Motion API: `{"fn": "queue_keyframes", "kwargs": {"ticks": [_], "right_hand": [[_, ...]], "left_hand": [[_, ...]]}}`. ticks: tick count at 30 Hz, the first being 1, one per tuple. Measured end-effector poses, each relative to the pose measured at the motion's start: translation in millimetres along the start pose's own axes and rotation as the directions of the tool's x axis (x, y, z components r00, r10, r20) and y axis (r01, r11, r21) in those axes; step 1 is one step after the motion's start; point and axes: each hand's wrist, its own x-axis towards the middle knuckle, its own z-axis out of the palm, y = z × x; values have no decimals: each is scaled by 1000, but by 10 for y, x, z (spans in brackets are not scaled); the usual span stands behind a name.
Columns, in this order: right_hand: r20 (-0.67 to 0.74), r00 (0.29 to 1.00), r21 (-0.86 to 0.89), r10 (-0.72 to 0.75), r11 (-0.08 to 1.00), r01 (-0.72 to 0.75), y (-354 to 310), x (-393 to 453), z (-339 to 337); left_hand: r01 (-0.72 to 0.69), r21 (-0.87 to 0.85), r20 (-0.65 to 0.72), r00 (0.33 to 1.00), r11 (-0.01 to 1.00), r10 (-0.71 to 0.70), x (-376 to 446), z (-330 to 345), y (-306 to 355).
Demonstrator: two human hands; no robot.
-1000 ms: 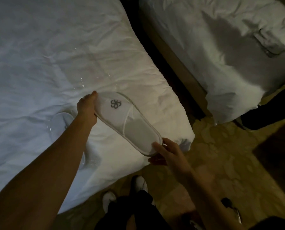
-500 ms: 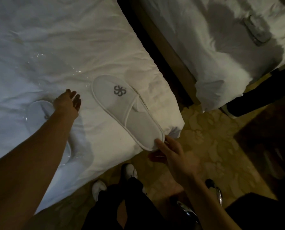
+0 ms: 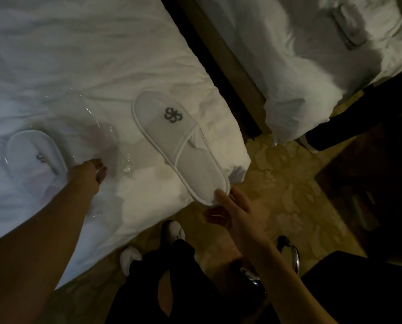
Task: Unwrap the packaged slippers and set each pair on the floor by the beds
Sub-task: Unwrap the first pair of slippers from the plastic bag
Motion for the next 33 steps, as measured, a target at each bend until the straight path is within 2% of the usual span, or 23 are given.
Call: {"fn": "queue_keyframes", "kwargs": {"ticks": [3,5,6,8,10,11,12,13,14,15,16,17,18,21,23,24,29,33], "right_hand": [[-2,1000,19,4,1000,-3,7,17,69],[-11,1000,36,6,999,-6,4,24,132],[-14,1000,46,8,999,-7,4,25,164],[-14,1000,74,14,997,-13,-4,29,227],[-4,1000,109,24,994,-24,-22,35,281],[3,1000,127,28,992,-28,-38,32,313],[11,1000,146,28,989,-30,-57,26,347],[20,999,167,27,985,-30,-78,20,382],[28,999,194,27,981,-32,-100,11,416],[41,999,222,30,974,-38,-124,-7,447],[60,998,251,33,967,-47,-147,-29,475],[81,996,276,36,960,-57,-165,-53,501],[101,994,294,41,953,-69,-172,-79,520],[160,985,320,65,941,-114,-149,-158,547],[201,976,319,84,936,-146,-120,-196,538],[219,971,314,97,935,-164,-109,-210,529],[279,949,288,145,931,-226,-85,-237,498],[304,942,262,142,938,-227,-109,-197,496]], "left_hand": [[-24,52,-79,996,998,28,12,-70,-59],[-61,248,-146,984,967,100,-32,-88,-131],[-97,384,-218,957,918,192,-54,-95,-164],[-224,550,-265,867,804,423,-218,-61,-198],[-371,607,-232,763,703,603,-466,78,-212],[-430,584,-213,737,688,641,-588,167,-220],[-490,491,-190,747,720,637,-726,279,-227],[-517,338,-143,798,786,586,-892,394,-231],[-475,137,-40,874,869,484,-1094,496,-234],[-352,-53,125,926,935,356,-1327,573,-248],[-201,-173,318,915,964,248,-1533,624,-287],[-108,-206,472,860,973,195,-1683,656,-356],[-89,-187,575,798,978,182,-1790,663,-439],[30,-154,776,623,988,102,-1949,590,-632],[115,-154,835,546,981,67,-1939,527,-697],[131,-161,840,538,978,66,-1922,501,-726],[78,-174,839,534,982,106,-1856,419,-820],[9,-167,816,563,986,133,-1885,435,-800]]}}
